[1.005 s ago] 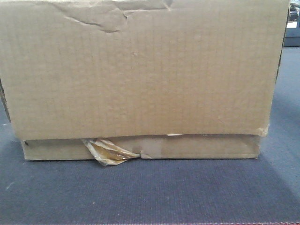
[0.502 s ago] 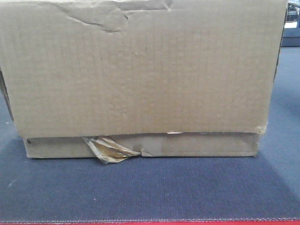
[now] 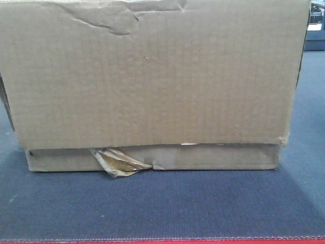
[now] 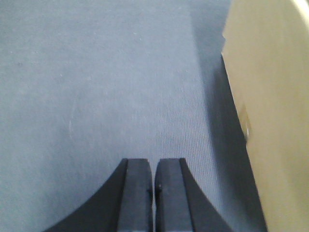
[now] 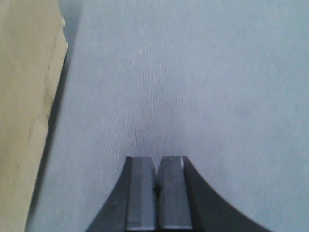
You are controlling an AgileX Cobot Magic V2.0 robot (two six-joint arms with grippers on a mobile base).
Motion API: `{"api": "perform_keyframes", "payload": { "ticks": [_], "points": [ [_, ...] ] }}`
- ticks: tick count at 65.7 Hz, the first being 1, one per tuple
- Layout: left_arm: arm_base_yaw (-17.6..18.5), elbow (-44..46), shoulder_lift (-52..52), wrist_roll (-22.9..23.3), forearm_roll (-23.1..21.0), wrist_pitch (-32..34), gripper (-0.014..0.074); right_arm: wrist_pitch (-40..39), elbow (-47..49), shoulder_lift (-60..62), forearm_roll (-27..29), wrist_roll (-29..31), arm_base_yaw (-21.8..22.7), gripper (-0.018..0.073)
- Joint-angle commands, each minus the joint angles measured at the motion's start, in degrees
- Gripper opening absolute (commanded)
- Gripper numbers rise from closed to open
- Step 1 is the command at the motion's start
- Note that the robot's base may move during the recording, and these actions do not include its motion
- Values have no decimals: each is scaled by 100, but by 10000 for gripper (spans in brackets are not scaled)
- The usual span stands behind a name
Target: Grab carton from right shelf to conveyor
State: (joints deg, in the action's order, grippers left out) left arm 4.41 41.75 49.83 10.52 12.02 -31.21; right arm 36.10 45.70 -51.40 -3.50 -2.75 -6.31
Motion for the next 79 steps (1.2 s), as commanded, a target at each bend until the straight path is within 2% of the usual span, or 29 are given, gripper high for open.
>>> {"api": "perform_keyframes", "payload": {
  "ticks": [1,10,18,40,79],
  "points": [
    [-19,-656,-603,-30,-34,698,17,-515,-525,511,-44,-7,28,-70],
    [-19,-1462,-1585,-30,14,1127,17,-1041,-1333,1377,-44,-7,28,-70],
    [-19,-1791,-2359,-30,14,1305,15,-1346,-1783,2314,-44,-7,28,-70],
    [-19,-1842,-3692,-30,14,1423,15,-1643,-1913,4234,-44,75,28,-70],
    [-19,-1842,-3892,-30,14,1422,15,-1730,-1913,4500,-44,75,28,-70]
  ]
}}
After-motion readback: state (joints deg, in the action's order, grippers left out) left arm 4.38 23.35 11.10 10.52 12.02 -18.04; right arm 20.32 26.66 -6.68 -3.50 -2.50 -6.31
